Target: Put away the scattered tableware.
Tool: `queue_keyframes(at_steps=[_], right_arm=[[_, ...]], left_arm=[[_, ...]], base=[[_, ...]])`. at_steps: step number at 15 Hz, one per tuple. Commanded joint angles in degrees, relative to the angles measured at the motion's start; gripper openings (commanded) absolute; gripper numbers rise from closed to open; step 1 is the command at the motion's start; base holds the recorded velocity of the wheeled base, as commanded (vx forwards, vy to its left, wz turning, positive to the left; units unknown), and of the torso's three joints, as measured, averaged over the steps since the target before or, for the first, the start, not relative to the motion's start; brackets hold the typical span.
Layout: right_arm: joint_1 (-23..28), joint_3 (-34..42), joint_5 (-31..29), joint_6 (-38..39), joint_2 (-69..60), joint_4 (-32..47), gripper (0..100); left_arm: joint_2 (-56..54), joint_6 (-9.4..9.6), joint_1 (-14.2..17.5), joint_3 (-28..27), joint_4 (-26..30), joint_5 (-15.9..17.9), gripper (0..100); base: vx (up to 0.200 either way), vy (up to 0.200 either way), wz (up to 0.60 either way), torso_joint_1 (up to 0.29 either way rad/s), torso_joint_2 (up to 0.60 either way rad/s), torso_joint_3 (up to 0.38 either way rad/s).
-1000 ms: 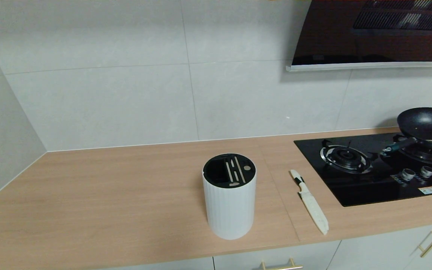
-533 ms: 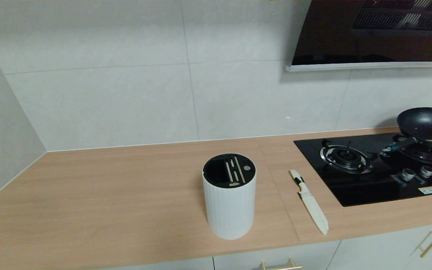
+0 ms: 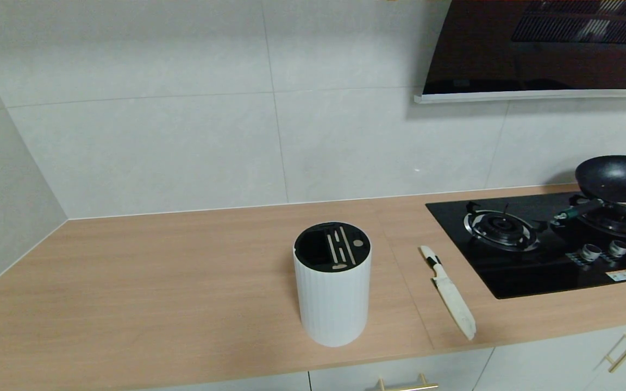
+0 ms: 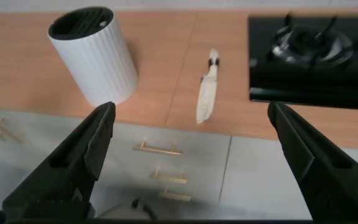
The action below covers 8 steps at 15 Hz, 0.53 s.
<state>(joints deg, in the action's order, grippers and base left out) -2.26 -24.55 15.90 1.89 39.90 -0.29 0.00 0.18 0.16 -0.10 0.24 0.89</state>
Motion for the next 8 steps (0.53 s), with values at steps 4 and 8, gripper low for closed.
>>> queue_keyframes(at_steps=[4, 8], right_arm=[[-3.19, -11.04, 0.28, 2.07, 38.85, -18.87, 100], [-6.62, -16.76, -2.98, 1.71, 51.59, -22.47, 100]], left_arm=[[0.00, -0.01, 0.02, 0.01, 0.02, -0.01, 100], [0.00, -0.01, 0.02, 0.01, 0.02, -0.01, 100]], base=[[0.000, 0.000, 0.00, 0.000, 0.00, 0.000], [0.000, 0.000, 0.00, 0.000, 0.00, 0.000]])
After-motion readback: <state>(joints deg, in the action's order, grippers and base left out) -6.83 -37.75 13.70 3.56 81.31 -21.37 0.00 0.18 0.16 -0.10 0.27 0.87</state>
